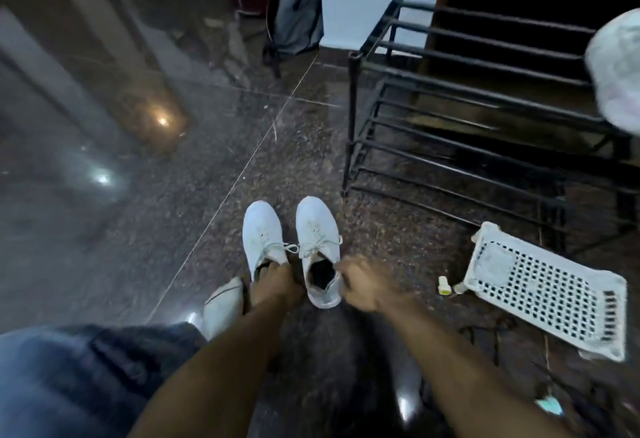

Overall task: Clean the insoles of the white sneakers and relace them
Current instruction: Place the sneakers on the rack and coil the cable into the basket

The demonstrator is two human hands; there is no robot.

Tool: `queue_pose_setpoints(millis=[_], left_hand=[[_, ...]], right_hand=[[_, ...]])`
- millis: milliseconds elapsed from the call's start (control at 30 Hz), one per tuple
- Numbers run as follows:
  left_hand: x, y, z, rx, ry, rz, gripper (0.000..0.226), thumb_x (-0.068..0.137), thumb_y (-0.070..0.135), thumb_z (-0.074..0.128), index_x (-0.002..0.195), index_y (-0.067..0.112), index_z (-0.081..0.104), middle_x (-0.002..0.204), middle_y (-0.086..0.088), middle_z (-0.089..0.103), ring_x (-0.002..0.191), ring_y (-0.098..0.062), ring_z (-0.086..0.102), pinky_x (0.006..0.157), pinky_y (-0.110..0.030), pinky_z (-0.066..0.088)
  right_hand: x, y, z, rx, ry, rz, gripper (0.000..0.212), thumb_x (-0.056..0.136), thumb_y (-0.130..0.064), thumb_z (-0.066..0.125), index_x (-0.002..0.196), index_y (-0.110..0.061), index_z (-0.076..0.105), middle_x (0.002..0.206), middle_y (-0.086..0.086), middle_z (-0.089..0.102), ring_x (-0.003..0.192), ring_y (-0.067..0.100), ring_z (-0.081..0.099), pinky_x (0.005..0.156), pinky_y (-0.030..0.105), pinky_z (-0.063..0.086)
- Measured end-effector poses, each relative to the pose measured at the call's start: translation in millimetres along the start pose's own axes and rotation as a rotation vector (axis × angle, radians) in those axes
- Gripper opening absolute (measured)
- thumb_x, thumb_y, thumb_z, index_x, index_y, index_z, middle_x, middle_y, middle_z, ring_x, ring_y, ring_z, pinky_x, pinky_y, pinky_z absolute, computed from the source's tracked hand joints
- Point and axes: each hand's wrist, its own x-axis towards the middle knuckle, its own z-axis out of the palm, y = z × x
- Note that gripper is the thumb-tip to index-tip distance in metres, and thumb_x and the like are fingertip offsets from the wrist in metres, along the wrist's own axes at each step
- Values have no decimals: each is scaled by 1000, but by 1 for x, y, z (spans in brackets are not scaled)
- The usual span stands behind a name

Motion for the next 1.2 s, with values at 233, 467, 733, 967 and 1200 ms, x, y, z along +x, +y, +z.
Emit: queue_pose_setpoints(millis=[233, 467, 733, 967, 1200], left_hand=[[14, -15, 32, -30, -56, -166, 49, 91, 30, 54, 134, 12, 39, 141, -8, 46, 136, -28, 38, 110, -48, 27], [43, -33, 41, 187, -129, -95, 44, 91, 23, 50, 134, 24, 43, 130, -6, 57, 127, -27, 48, 113, -54, 20], [26, -18, 29, 346, -105, 70, 32, 93, 22, 44, 125, 20, 49, 126, -7, 60, 121, -29, 54, 116, -42, 20], [-24, 30, -3, 218, -84, 201, 45, 94, 31, 48, 135, 13, 46, 139, -9, 52, 125, -28, 52, 100, -36, 42], [-76, 91, -79, 236, -193, 473, 58, 77, 30, 78, 126, 6, 57, 126, -10, 60, 114, -26, 58, 90, -34, 50]], right_hand=[[45, -32, 63, -160, -199, 45, 58, 91, -27, 52, 143, -12, 34, 143, 9, 42, 135, 26, 35, 108, 45, 29], [53, -20, 89, -231, -160, 65, 40, 88, -18, 57, 128, -19, 47, 130, 5, 54, 127, 25, 39, 103, 45, 33], [21, 0, 65, -170, -147, 6, 29, 92, -19, 52, 121, -14, 51, 123, 8, 57, 123, 26, 44, 91, 38, 43], [-30, 23, -7, -56, -182, 85, 28, 89, -24, 53, 117, -22, 57, 125, 11, 59, 115, 33, 55, 85, 35, 44], [-89, 28, -108, 57, -213, 171, 34, 77, -19, 69, 111, -12, 68, 105, 13, 69, 89, 22, 60, 67, 27, 41]])
